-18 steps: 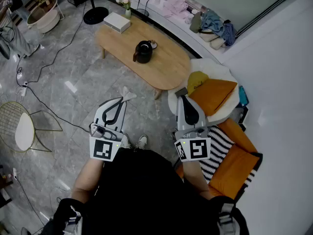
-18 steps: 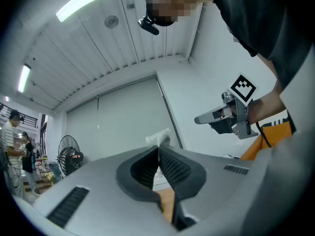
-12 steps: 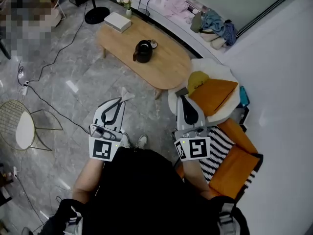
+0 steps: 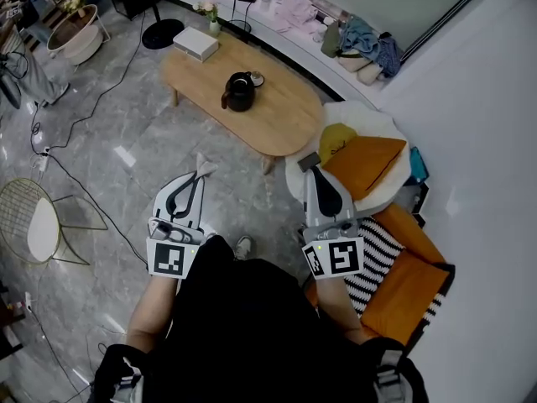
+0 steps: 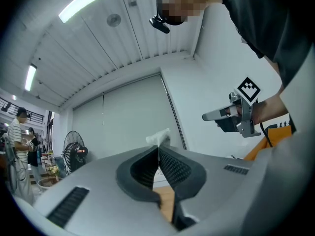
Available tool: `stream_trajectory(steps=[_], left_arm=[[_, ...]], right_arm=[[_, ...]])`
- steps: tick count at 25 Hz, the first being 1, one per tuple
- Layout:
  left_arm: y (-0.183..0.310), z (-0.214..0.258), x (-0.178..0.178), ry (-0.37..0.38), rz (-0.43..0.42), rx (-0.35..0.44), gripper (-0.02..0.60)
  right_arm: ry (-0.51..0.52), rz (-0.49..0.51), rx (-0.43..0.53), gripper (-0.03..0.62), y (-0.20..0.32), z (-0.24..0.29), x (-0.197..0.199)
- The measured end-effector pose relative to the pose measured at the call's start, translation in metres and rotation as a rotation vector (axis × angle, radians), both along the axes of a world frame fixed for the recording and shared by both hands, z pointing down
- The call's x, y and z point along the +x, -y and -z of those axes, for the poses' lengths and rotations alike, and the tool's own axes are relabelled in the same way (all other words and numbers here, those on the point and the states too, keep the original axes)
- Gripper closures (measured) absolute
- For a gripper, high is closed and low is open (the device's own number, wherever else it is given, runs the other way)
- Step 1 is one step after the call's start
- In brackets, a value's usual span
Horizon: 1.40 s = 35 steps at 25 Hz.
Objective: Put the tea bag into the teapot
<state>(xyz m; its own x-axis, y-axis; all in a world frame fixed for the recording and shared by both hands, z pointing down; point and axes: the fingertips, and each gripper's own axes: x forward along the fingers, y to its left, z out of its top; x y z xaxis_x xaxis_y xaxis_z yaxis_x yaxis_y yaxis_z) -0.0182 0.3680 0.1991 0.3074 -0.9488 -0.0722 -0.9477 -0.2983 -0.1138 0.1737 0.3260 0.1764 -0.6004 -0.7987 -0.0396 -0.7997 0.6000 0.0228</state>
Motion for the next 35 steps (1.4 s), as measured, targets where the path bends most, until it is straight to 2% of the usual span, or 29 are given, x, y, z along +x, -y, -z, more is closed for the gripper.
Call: stream_trajectory(steps=[5, 9, 13, 20, 27, 31, 35], left_arm=[[-0.001, -0.002, -0.005, 0.018, 0.021, -0.016, 0.574], [0.005, -0.007, -0.023, 0.016, 0.051, -0.032, 0.572], [0.025, -0.019, -0.044, 0.002, 0.047, -0.042, 0.574], [0.105, -0.031, -0.079, -0.037, -0.003, -0.062, 0.574], [0.198, -0.035, -0.12, -0.082, -0.07, -0.07, 0.574], [0.232, -0.037, -0.139, -0.092, -0.114, -0.079, 0.574], [0.257, -0.04, -0.143, -0.113, -0.154, -0.072, 0.572]], right_arm=[[0.006, -0.005, -0.034, 0.589, 0.008, -0.011, 0.007], [0.001, 0.021, -0.04, 0.589, 0.02, -0.015, -0.009], [-0.017, 0.025, -0.048, 0.589, 0.038, -0.022, -0.032], [-0.071, -0.005, -0.096, 0.589, 0.111, -0.034, -0.072], [-0.127, -0.033, -0.096, 0.589, 0.192, -0.022, -0.124], [-0.143, -0.077, -0.104, 0.589, 0.215, -0.021, -0.14], [-0.155, -0.124, -0.143, 0.589, 0.223, -0.031, -0.138]])
